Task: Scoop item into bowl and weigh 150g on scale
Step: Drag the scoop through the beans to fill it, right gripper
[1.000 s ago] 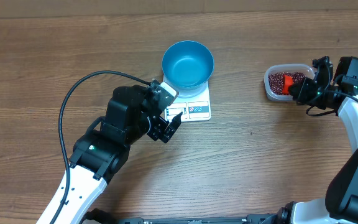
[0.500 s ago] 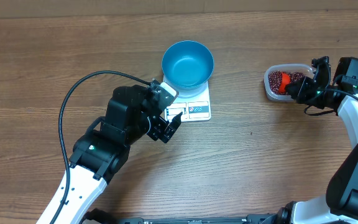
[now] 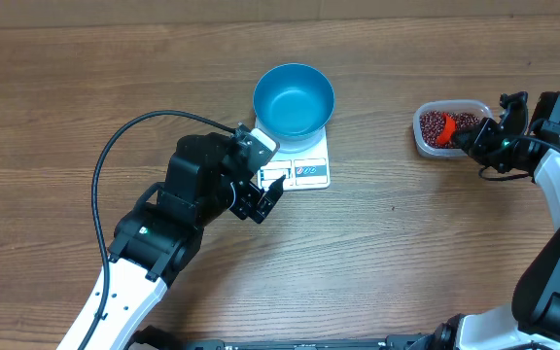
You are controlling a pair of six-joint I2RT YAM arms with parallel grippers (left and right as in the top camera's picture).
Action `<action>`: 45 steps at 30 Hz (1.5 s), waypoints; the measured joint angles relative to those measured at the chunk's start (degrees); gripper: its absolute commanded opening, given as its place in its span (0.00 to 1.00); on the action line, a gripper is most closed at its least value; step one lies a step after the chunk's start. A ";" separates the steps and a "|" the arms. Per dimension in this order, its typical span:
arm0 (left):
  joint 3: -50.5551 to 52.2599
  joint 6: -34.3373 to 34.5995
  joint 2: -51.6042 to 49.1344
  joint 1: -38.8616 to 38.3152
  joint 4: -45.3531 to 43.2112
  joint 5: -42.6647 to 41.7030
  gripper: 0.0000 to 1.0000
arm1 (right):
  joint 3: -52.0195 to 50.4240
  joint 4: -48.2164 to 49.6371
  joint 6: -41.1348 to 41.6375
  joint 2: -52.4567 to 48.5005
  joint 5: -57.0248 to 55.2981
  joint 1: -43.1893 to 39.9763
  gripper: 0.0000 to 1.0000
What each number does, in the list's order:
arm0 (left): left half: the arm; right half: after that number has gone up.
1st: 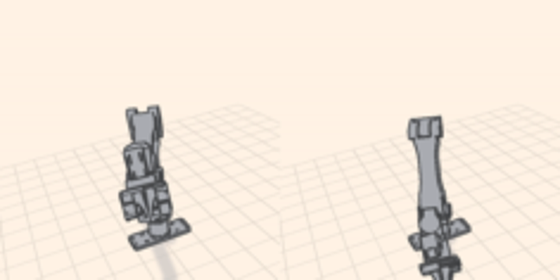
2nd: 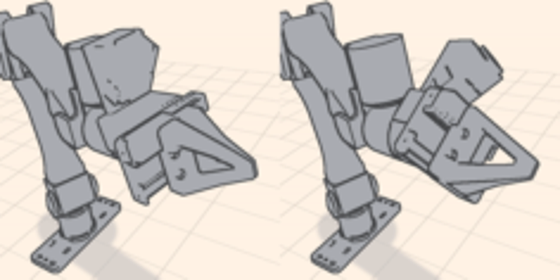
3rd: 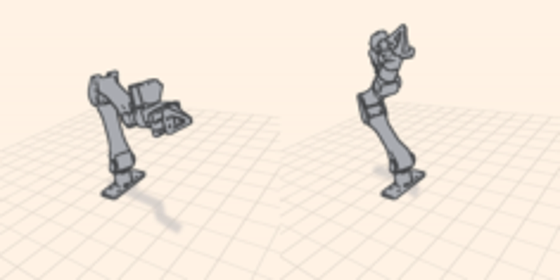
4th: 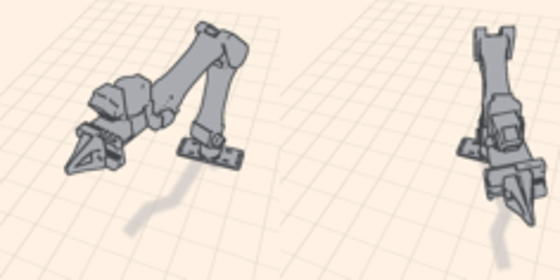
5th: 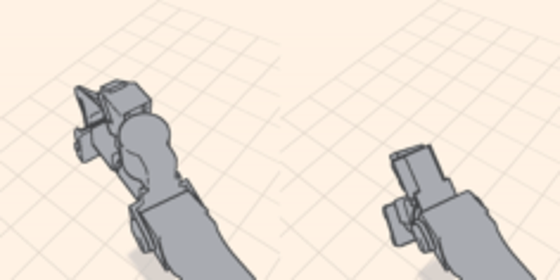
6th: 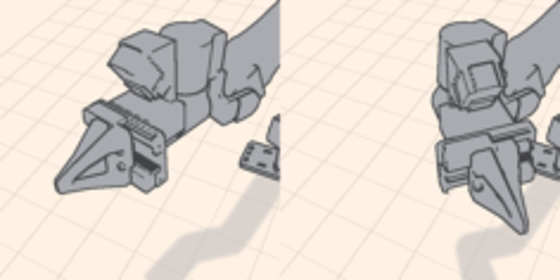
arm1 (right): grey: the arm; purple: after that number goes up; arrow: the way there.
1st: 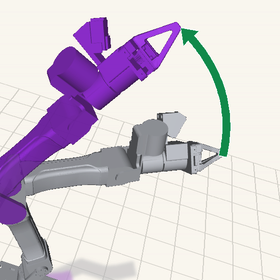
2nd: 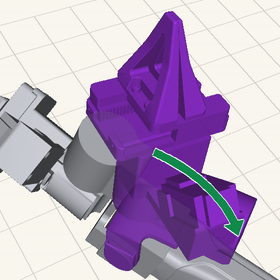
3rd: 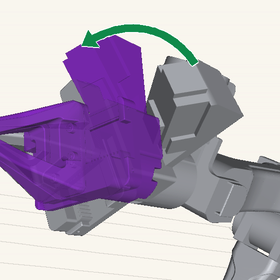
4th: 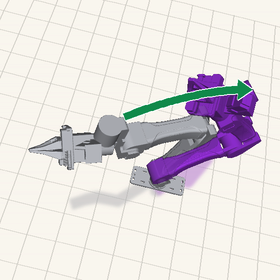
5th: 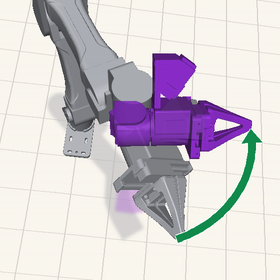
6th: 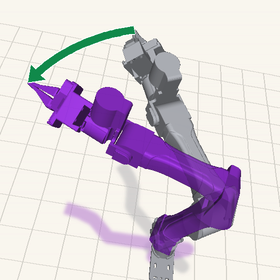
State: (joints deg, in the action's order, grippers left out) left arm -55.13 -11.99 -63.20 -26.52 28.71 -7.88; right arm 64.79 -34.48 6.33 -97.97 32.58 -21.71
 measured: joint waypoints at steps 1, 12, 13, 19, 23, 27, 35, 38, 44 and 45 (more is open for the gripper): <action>0.00 0.00 0.00 0.00 0.00 0.00 0.99 | 0.00 0.07 0.26 -0.07 0.26 0.00 0.04; 0.00 0.00 0.00 0.00 0.00 0.00 1.00 | 0.00 0.17 3.15 -2.54 4.48 -0.44 0.04; 0.00 0.00 0.00 0.00 0.00 0.00 1.00 | 0.00 0.15 3.17 -2.60 4.61 -0.44 0.04; 0.00 0.00 0.00 0.00 0.00 0.00 1.00 | 0.00 -0.07 3.78 -2.86 4.94 -1.20 0.04; 0.00 0.00 0.00 0.00 0.00 0.00 1.00 | 0.00 -0.17 4.17 -3.50 4.90 -2.97 0.04; 0.00 0.00 0.00 0.00 0.00 0.00 1.00 | -0.13 -0.31 4.20 -4.44 5.03 -4.83 0.04; 0.00 0.00 0.00 0.00 0.00 0.00 1.00 | -0.35 -0.09 4.15 -4.85 7.67 -6.62 0.04; 0.00 0.00 0.00 0.00 0.00 0.00 1.00 | -0.48 -0.13 4.15 -4.94 9.25 -7.30 0.04; 0.00 0.00 0.00 0.00 0.02 0.00 1.00 | -0.61 -0.31 4.17 -5.35 14.40 -9.68 0.04; 0.00 0.00 0.00 0.00 0.00 0.00 1.00 | -0.68 -0.31 4.17 -5.42 15.23 -10.14 0.04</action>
State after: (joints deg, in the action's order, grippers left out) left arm -55.13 -11.99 -63.20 -26.52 28.71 -7.88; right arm 64.12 -34.79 10.50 -103.39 47.81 -31.86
